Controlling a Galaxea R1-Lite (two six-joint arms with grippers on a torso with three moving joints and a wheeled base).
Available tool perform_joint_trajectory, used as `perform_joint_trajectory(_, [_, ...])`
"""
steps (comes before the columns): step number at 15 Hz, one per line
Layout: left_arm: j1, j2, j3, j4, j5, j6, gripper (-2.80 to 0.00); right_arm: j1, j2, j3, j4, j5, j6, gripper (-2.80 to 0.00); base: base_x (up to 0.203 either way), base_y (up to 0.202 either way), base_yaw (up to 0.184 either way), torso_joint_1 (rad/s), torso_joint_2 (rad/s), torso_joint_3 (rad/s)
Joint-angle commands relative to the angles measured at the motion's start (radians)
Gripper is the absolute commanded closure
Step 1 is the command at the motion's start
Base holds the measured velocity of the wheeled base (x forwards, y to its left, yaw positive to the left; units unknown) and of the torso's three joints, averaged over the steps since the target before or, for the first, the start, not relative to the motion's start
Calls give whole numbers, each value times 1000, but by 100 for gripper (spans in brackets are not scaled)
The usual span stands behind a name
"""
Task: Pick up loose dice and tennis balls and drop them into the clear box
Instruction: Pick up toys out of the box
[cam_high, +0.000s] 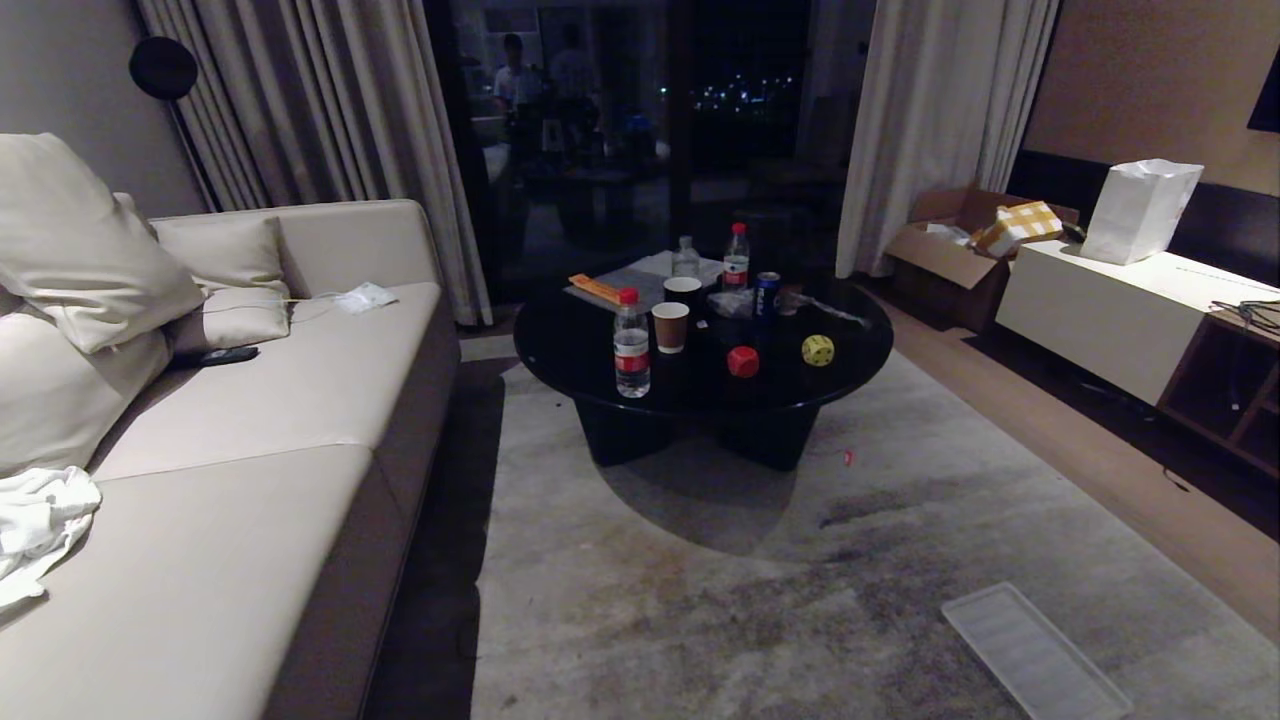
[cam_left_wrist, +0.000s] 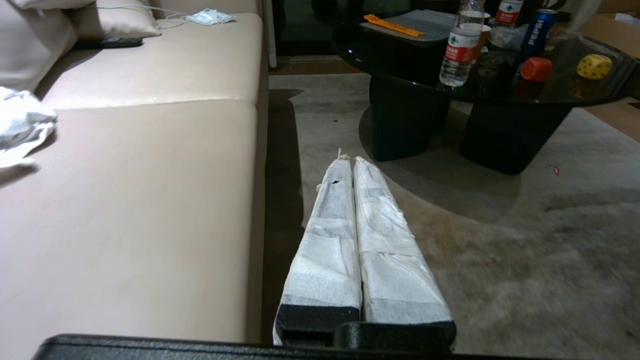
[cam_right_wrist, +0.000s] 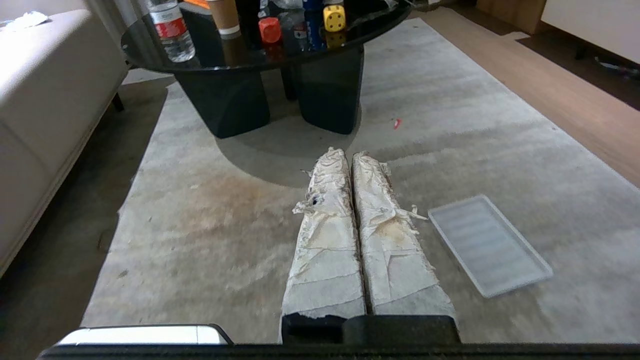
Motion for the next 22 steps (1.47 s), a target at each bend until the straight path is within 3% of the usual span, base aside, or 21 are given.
perform_joint_trajectory(1, [0, 2, 2, 0, 0, -1, 0, 0, 2, 0, 0, -1, 0, 0, 183, 0, -3, 6, 2, -2])
perform_joint_trajectory(22, [0, 2, 2, 0, 0, -2, 0, 0, 2, 0, 0, -1, 2, 0, 183, 0, -1, 2, 2, 2])
